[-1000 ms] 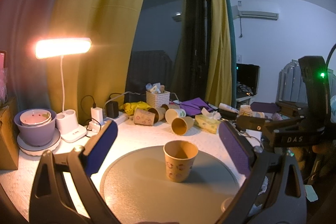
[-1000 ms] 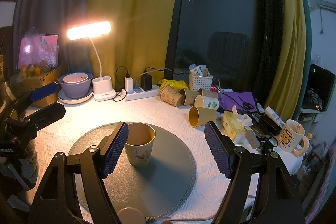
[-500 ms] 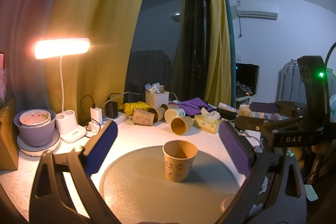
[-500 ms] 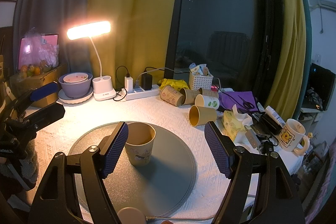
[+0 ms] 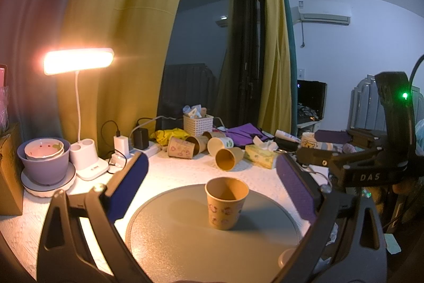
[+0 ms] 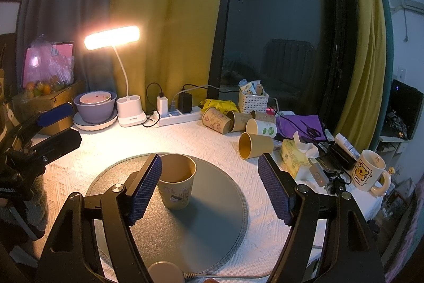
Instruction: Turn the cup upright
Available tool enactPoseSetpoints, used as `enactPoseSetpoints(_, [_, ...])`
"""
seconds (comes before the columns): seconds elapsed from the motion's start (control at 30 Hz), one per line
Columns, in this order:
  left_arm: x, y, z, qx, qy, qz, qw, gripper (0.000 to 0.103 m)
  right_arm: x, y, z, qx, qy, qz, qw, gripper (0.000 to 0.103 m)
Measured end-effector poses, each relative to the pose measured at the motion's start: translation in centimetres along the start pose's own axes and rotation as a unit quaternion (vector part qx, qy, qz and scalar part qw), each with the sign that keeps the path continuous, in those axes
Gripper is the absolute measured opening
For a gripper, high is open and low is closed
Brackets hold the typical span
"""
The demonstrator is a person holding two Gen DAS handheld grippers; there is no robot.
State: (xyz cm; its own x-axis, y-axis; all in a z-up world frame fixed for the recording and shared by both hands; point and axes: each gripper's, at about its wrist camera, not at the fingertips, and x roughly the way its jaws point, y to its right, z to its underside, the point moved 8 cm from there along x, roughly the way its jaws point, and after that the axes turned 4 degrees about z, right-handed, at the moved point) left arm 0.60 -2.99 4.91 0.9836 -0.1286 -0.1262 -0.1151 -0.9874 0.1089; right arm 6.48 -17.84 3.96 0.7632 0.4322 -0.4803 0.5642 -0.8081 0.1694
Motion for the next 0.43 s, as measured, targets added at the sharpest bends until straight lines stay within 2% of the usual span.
enactPoseSetpoints(0.43, [0.11,0.29,0.05,0.001,-0.002,0.009,1.0000,0.098,0.07,0.00,-0.04,0.000,-0.001,0.000,1.000,0.078])
